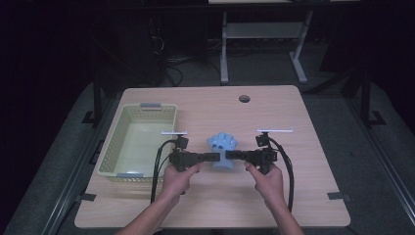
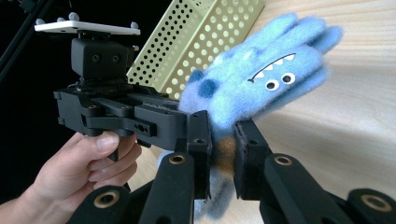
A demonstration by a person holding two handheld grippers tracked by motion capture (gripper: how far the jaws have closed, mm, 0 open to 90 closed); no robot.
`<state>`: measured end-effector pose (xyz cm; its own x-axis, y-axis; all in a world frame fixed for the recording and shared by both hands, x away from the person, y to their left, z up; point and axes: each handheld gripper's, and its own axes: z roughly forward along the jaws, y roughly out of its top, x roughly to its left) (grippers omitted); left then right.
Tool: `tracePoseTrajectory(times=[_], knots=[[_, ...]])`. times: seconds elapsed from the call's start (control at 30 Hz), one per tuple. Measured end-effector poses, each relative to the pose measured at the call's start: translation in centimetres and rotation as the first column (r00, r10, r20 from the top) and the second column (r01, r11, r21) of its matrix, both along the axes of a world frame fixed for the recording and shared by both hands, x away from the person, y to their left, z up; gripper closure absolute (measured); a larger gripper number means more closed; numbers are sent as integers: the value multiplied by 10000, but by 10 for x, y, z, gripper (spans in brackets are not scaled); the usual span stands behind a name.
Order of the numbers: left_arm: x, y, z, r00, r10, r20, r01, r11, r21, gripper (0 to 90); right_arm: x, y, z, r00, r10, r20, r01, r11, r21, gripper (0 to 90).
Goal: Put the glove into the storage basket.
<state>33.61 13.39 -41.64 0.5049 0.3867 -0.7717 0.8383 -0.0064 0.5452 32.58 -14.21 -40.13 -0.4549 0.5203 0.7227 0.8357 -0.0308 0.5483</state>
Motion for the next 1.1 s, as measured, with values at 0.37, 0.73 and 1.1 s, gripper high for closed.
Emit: tracePoseTrajectory(times=[0.37,0.73,1.1], knots=[[0,16,10,9997,235,76,-234,9997,-81,713,8,14,8,9997,233,13,-233,9997,124,789],[3,43,20,9987,471,171,-470,9989,-57,717,18,40,18,9980,624,133,-626,9979,145,789],[6,63,28,9975,686,191,-684,9976,-118,719,28,61,27,9960,870,204,-871,9962,38,789]])
